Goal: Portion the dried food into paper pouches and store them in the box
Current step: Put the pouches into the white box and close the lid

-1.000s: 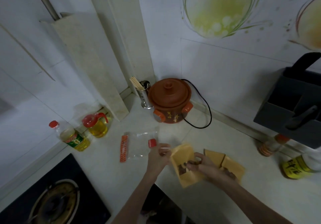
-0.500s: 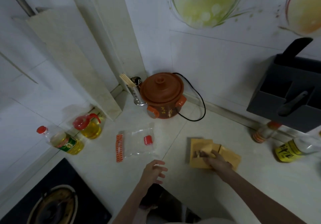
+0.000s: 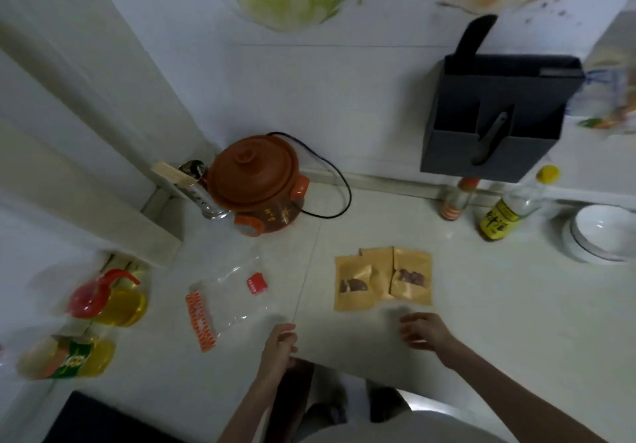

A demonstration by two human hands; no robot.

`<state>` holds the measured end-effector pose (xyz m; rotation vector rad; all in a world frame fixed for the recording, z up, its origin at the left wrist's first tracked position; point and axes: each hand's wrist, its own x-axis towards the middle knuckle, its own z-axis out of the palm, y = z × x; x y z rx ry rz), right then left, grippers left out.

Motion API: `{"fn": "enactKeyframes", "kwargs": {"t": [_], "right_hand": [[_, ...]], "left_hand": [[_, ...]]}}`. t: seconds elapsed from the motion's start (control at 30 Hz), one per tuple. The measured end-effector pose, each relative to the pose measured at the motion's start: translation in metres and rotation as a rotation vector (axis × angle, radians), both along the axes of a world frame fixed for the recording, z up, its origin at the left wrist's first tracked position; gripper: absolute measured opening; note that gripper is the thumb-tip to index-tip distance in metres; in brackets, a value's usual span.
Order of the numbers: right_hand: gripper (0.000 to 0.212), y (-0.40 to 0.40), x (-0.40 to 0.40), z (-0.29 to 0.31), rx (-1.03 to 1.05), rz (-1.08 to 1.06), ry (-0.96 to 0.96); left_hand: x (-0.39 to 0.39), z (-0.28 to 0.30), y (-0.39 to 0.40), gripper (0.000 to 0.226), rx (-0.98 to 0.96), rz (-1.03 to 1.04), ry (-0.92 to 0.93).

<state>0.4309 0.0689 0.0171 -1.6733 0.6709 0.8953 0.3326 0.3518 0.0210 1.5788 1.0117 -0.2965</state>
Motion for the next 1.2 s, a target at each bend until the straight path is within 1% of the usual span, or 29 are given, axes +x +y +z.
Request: {"fn": "enactKeyframes", "kwargs": {"t": [0.07,0.2,0.3,0.47,0.53,0.63,0.73,0.9,1.0,1.07,1.2], "right_hand": [[0.022,-0.011,-0.017,0.004,-0.006,-0.071,0.011],[0.022,-0.024,-0.044,0.019,0.003,-0.177,-0.040],[0.029,-0.037,-0.063,0.032,-0.006,-0.247,-0.083],[0.032,-0.060,-0.115,0.043,-0.034,-0.448,-0.126],[0.031,-0.067,-0.145,0.041,-0.046,-0.524,-0.129],[0.026,-0.071,-0.193,0.034,-0.058,-0.624,-0.136],[0.025,-0.071,-0.246,0.027,-0.057,-0.726,-0.093],[0.025,-0.071,-0.331,0.007,-0.074,-0.912,0.011],[0.027,-0.069,-0.388,-0.006,-0.099,-1.039,0.073],[0.027,-0.068,-0.426,-0.014,-0.108,-1.118,0.122],[0.028,-0.070,-0.492,-0.023,-0.101,-1.268,0.198]], "left_hand": [[0.002,-0.006,0.001,0.015,-0.045,-0.055,0.071],[0.003,-0.015,0.001,0.012,-0.093,-0.266,0.191],[0.000,-0.020,0.001,0.014,-0.113,-0.386,0.236],[-0.015,-0.020,-0.001,0.019,-0.071,-0.572,0.252],[-0.021,-0.021,-0.004,0.019,-0.056,-0.671,0.237],[-0.034,-0.024,-0.012,0.020,-0.019,-0.766,0.228],[-0.048,-0.027,-0.022,0.018,-0.001,-0.885,0.278],[-0.065,-0.030,-0.048,0.017,-0.053,-1.057,0.319],[-0.066,-0.032,-0.077,0.021,-0.013,-1.193,0.306],[-0.065,-0.028,-0.103,0.019,0.013,-1.285,0.311],[-0.067,-0.022,-0.169,0.021,0.077,-1.489,0.221]]}}
